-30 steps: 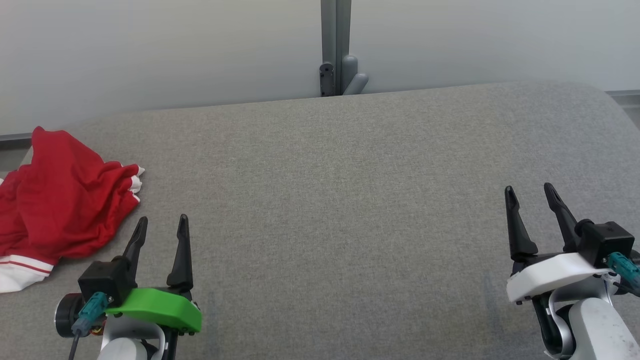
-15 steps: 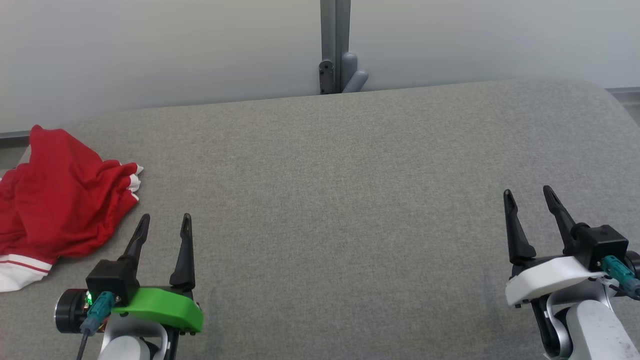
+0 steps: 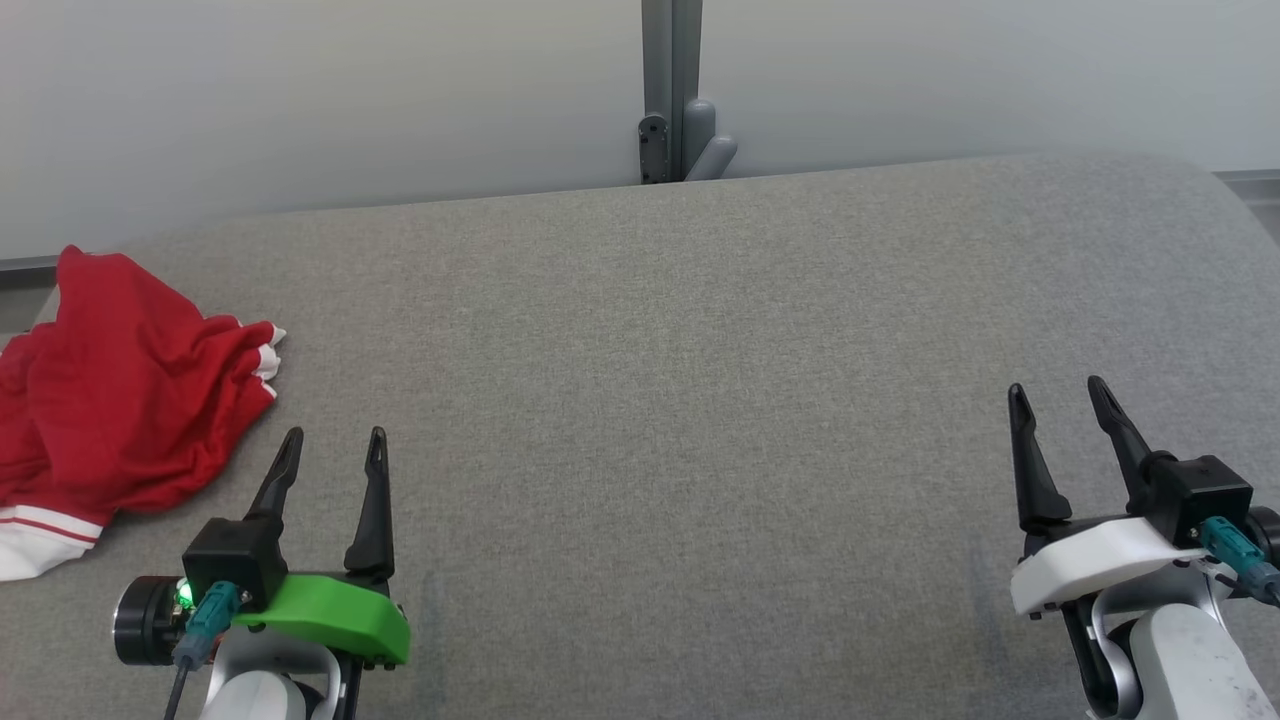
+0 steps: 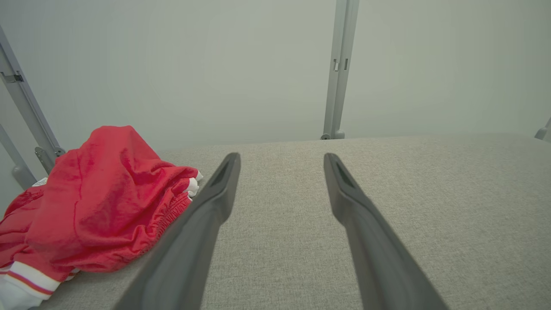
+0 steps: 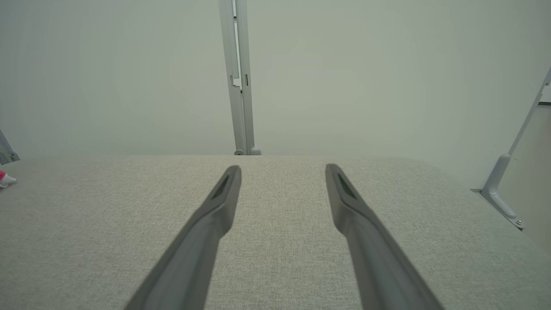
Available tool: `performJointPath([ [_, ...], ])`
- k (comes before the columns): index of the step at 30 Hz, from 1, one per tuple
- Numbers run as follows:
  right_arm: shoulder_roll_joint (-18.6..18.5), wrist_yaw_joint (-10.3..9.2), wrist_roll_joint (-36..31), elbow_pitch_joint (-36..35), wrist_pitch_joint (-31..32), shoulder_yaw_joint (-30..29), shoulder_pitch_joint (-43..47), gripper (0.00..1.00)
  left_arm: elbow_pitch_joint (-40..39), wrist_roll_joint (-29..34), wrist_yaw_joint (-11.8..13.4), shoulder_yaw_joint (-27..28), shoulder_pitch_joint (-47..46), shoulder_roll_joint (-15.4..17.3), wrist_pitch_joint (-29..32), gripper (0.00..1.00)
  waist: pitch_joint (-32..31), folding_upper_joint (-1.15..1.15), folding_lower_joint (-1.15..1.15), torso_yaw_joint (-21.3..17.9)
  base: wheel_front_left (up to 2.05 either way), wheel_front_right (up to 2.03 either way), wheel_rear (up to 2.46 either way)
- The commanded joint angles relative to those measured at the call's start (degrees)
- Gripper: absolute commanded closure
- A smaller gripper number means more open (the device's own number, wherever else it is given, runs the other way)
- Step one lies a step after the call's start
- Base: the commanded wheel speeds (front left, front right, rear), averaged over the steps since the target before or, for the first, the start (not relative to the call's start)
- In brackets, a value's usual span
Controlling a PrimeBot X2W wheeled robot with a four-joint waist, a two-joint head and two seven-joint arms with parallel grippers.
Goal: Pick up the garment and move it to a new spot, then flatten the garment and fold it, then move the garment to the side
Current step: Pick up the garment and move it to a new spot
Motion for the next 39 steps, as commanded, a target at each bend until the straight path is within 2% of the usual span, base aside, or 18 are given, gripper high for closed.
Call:
performJointPath([
  [1,0.0,0.00,0.4,0.2,-0.2,-0.2,0.1,0.00,0.1,-0.3,0.1,0.1,-0.3,0.1,0.0,0.00,0.1,0.00,0.00,0.0,0.00,0.00,0.00],
  [18,0.4,0.00,1.2,0.7,0.2,-0.7,-0.1,0.00,-0.5,-1.5,0.9,-0.4,-0.1,0.4,0.9,0.00,0.7,0.00,0.00,0.6,0.00,0.00,0.00],
  [24,0.3,0.00,0.9,0.5,0.3,-1.0,-0.3,0.00,-0.3,-1.8,1.1,-0.7,-1.0,0.3,1.1,0.00,1.0,0.00,0.00,2.1,0.00,0.00,0.00],
  [29,0.2,0.00,0.9,-0.8,0.6,-0.3,-0.8,0.00,0.0,-2.3,1.6,-0.2,-1.8,0.0,0.5,0.00,1.5,0.00,0.00,5.8,0.00,0.00,0.00],
  [39,0.3,0.00,1.1,-3.9,2.3,2.7,-1.4,0.00,0.9,-4.1,2.6,1.9,-2.3,0.5,-1.0,0.00,2.1,0.00,0.00,17.4,0.00,0.00,0.00],
])
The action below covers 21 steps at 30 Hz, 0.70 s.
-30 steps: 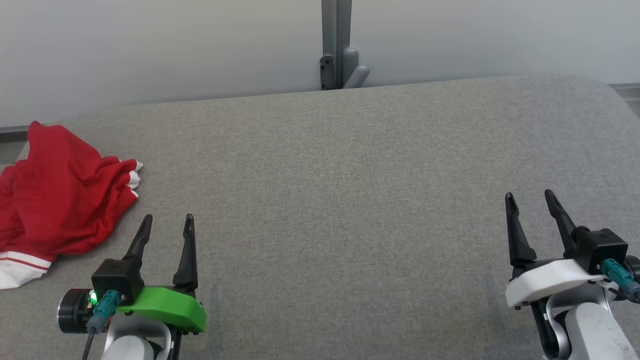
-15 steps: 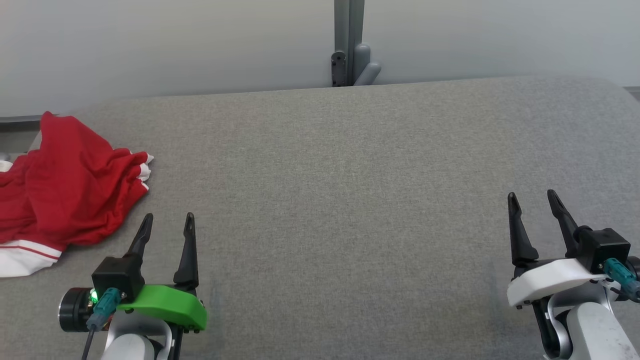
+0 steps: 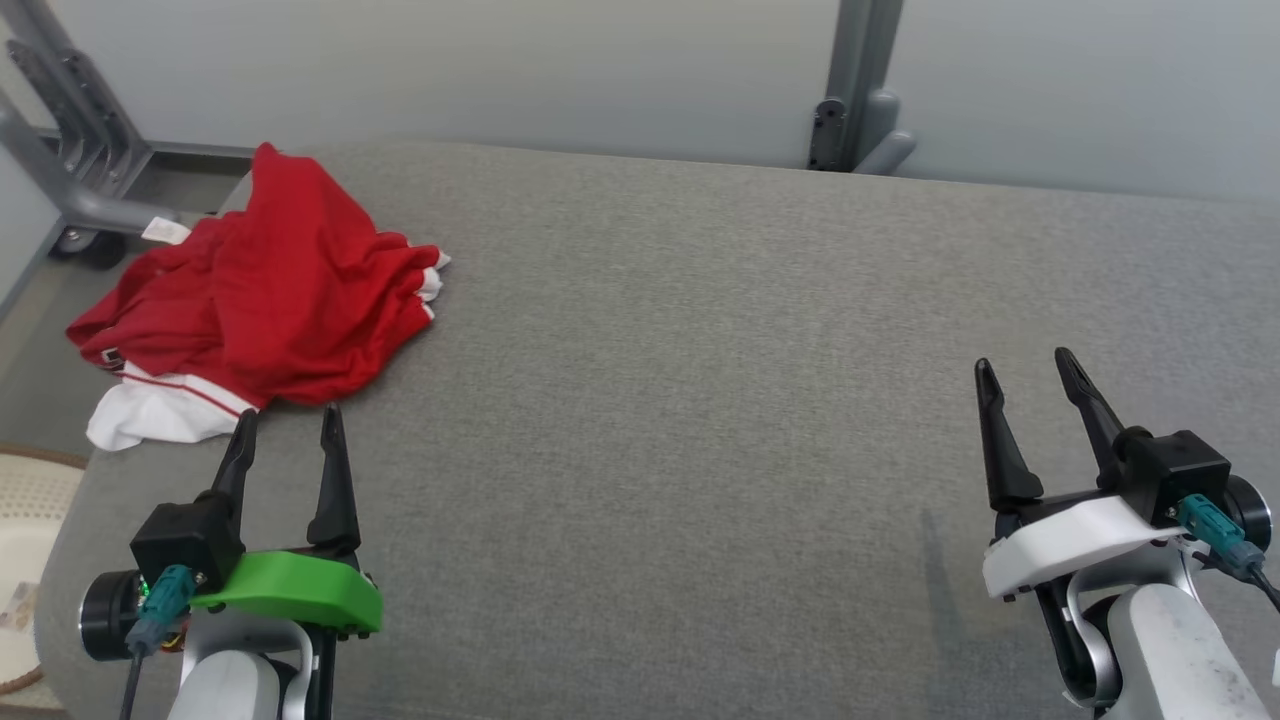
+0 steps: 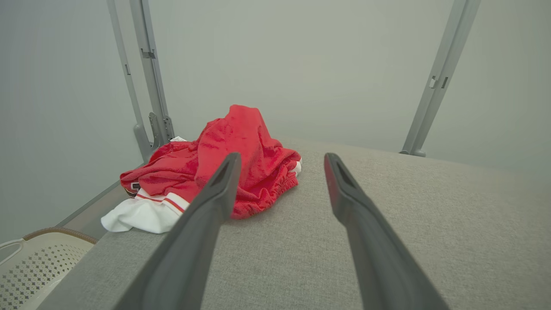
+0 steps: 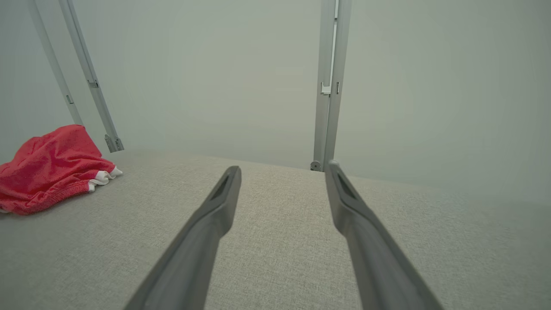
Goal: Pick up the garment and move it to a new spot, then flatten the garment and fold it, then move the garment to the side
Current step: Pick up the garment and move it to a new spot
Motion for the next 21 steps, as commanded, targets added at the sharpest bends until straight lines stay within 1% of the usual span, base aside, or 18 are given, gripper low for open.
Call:
performJointPath([
  [1,-0.1,0.00,0.1,-0.5,0.4,0.4,-0.4,0.00,0.1,-0.6,0.3,0.5,-0.4,0.3,-0.5,0.00,0.5,0.00,0.00,6.8,0.00,0.00,0.00],
  [5,-0.1,0.00,0.6,-0.8,0.7,1.6,-0.5,0.00,0.4,-1.3,0.6,1.3,-0.2,0.5,-1.0,0.00,0.3,0.00,0.00,11.1,0.00,0.00,0.00],
  [6,-0.1,0.00,0.6,-0.8,0.7,1.6,-0.5,0.00,0.4,-1.3,0.6,1.3,-0.2,0.5,-1.0,0.00,0.3,0.00,0.00,11.1,0.00,0.00,0.00],
  [11,0.4,0.00,0.9,-0.6,0.9,2.7,-0.5,0.00,0.5,-1.8,0.8,1.8,0.5,0.8,-1.4,0.00,-0.1,0.00,0.00,15.7,0.00,0.00,0.00],
  [15,0.5,0.00,0.9,-0.4,0.8,2.7,-0.6,0.00,0.2,-2.0,1.0,1.8,0.7,1.1,-1.5,0.00,-0.2,0.00,0.00,17.1,0.00,0.00,0.00],
  [21,0.5,0.00,1.1,0.0,0.6,2.8,-0.8,0.00,0.2,-2.2,1.2,1.6,0.7,1.3,-1.5,0.00,-0.3,0.00,0.00,17.6,0.00,0.00,0.00],
])
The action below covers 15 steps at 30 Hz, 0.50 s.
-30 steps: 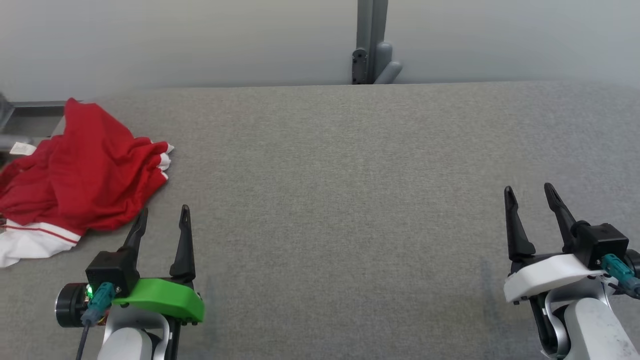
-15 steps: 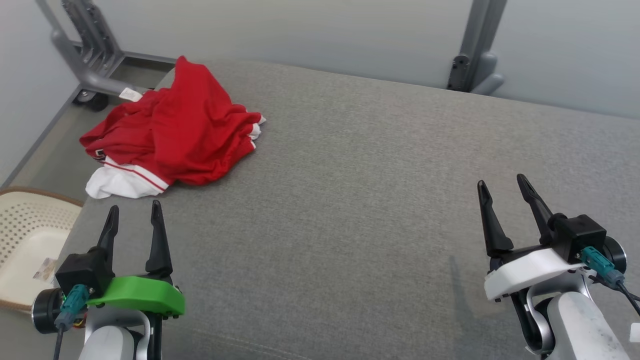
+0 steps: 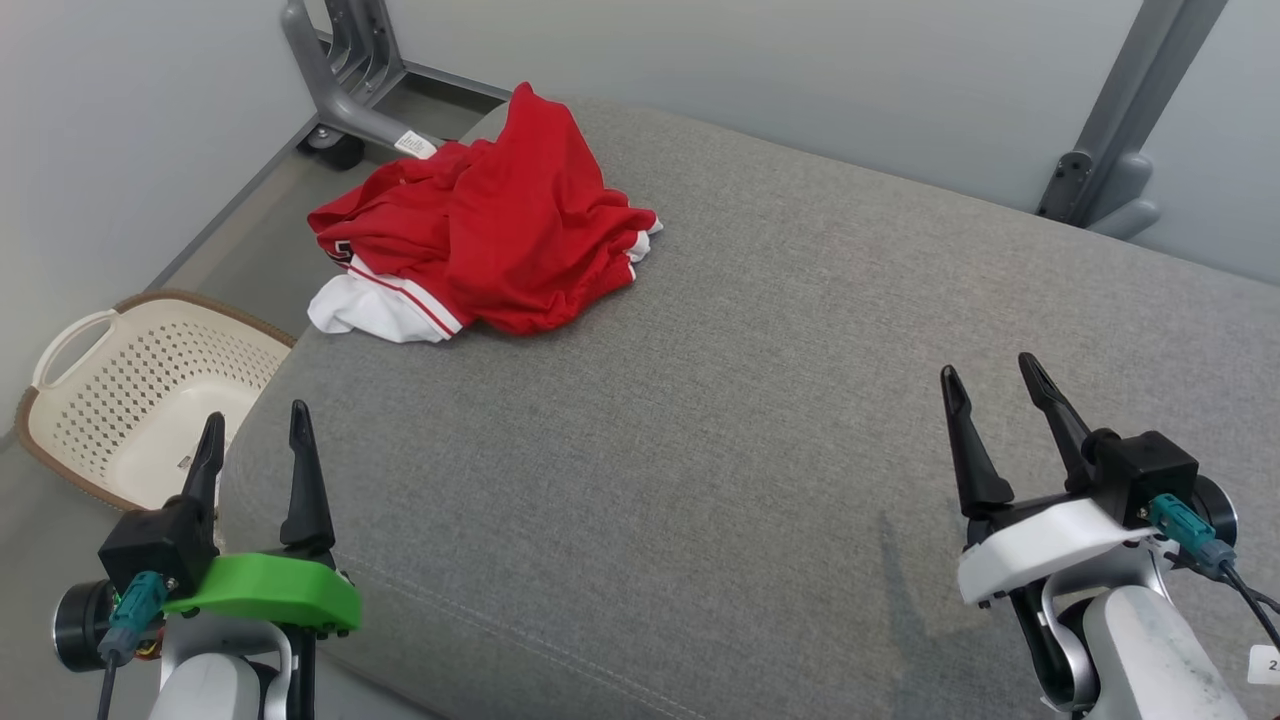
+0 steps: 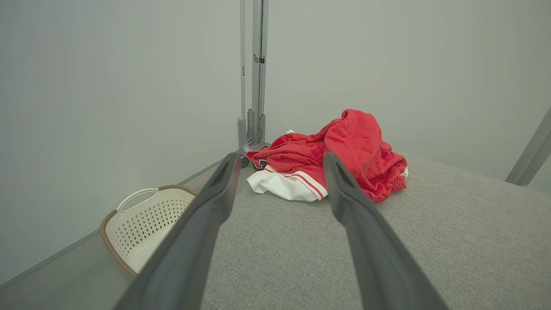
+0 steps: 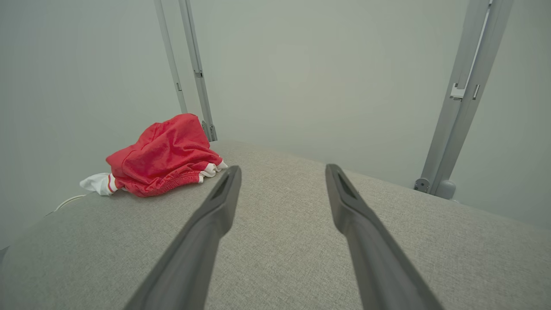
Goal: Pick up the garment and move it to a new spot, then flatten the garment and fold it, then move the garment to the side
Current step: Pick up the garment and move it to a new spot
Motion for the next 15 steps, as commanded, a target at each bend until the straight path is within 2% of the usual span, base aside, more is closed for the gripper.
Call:
performJointPath([
  [1,-0.3,0.00,0.2,0.2,-0.2,-0.1,-0.5,0.00,0.0,-0.4,0.2,0.0,0.4,0.3,-0.3,0.00,-0.2,0.00,0.00,0.1,0.00,0.00,0.00],
  [15,-0.6,0.00,0.5,0.3,0.1,0.0,-0.9,0.00,0.3,-1.1,0.8,0.0,-1.3,0.4,-0.4,0.00,0.2,0.00,0.00,-0.2,0.00,0.00,0.00],
])
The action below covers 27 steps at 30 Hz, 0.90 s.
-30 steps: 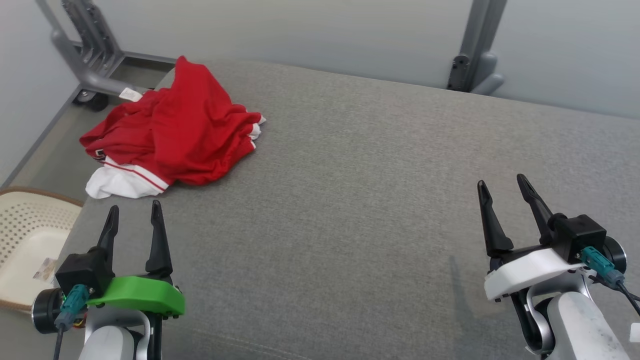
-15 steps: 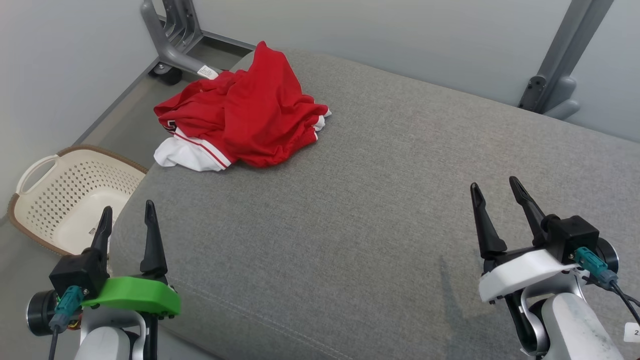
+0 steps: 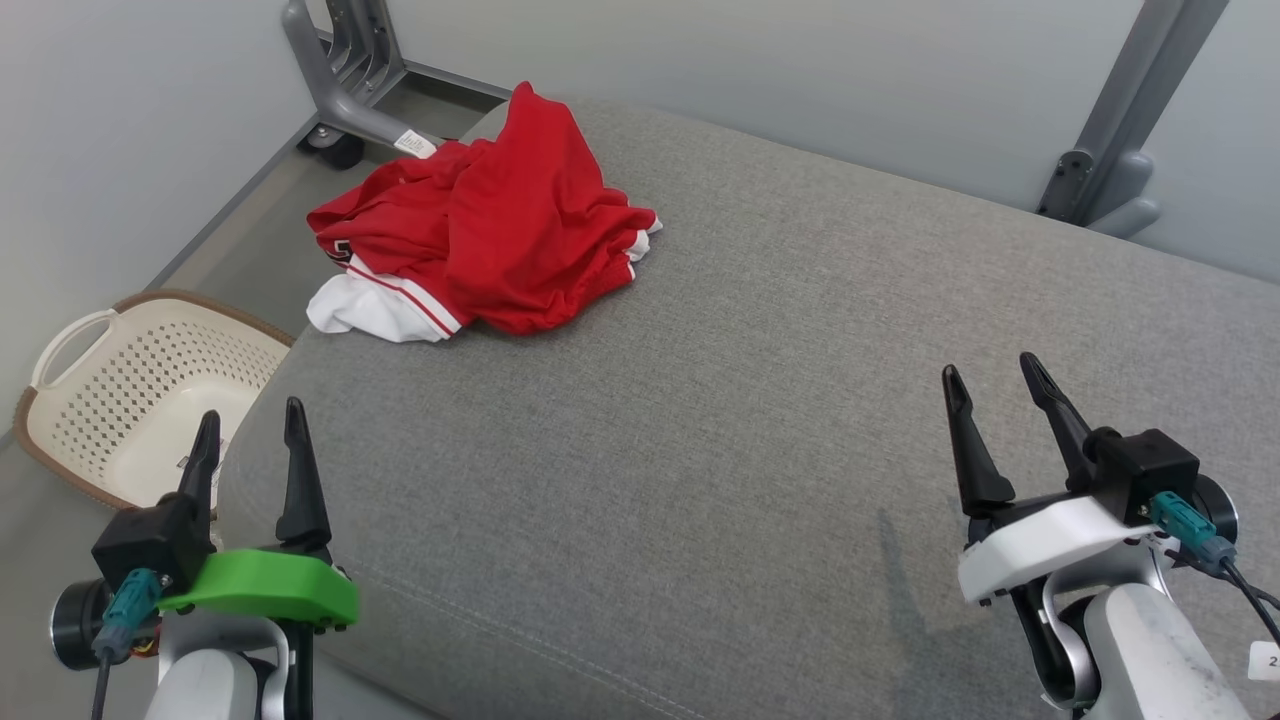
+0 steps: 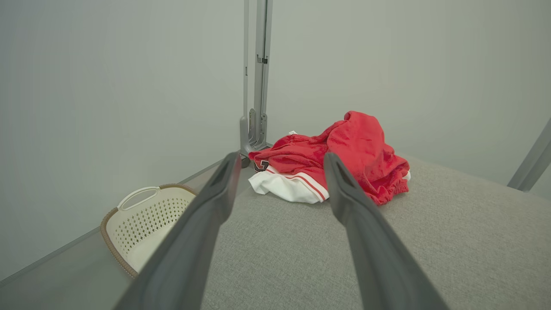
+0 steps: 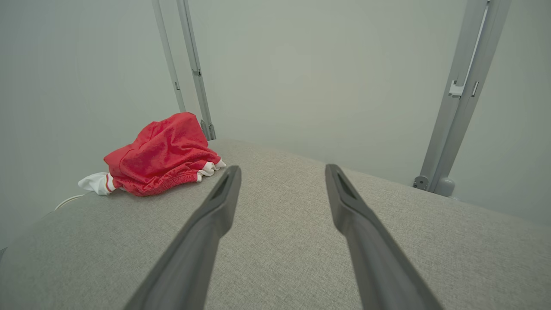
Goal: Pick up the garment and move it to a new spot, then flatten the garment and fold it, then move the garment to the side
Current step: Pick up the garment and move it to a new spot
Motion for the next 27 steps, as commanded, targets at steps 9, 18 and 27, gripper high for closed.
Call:
performJointPath([
  [9,-1.3,0.00,-0.5,-2.7,2.1,1.7,-3.5,0.00,-2.1,-1.0,-0.3,0.7,-7.0,0.7,-0.5,0.00,5.1,0.00,0.00,-5.6,0.00,0.00,0.00],
  [18,-2.4,-0.01,-1.2,-6.0,4.3,3.4,-8.0,0.00,2.9,-3.1,-2.3,1.9,-15.7,1.9,-0.5,0.00,13.8,0.00,0.00,-13.7,0.00,0.00,0.00],
  [27,-2.9,0.00,-1.7,-7.7,4.7,3.3,-10.8,0.00,19.2,-7.2,-6.9,3.1,-24.7,4.7,2.8,0.00,20.6,0.00,0.00,-19.7,0.00,0.00,0.00],
])
